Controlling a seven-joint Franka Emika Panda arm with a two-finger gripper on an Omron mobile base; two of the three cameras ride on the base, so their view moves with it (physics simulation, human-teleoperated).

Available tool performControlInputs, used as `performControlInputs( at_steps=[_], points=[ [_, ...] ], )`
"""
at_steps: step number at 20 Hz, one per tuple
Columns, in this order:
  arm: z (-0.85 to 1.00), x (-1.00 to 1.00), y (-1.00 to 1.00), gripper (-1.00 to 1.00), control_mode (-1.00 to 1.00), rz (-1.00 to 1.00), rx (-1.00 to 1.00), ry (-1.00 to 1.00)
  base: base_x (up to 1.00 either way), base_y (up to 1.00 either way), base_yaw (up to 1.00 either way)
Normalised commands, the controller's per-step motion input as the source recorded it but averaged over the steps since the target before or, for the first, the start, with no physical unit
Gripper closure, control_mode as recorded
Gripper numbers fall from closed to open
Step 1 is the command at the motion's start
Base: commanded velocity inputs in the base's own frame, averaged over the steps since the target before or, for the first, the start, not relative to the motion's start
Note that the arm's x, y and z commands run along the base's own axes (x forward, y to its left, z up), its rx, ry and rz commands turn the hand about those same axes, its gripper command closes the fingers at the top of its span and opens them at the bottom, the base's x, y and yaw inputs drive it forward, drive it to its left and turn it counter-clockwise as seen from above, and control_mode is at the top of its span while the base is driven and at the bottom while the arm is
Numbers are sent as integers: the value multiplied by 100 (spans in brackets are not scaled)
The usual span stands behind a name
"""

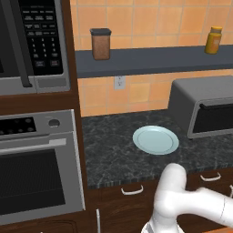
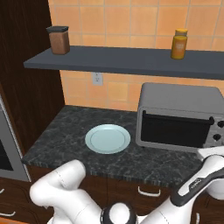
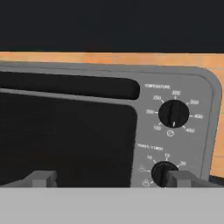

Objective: Pick up the kebab skewer and baguette bread, and place them inside the toaster oven. Close the toaster oven door and start by setting the timer.

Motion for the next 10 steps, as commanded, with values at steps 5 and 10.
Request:
performControlInputs(
  at_steps=[5,10],
  points=[
    [-12,24,-3,-100,-100,-27,13,-24,0,0,0],
    [0,25,-33,-100,-100,-12,12,-10,0,0,0]
  ],
)
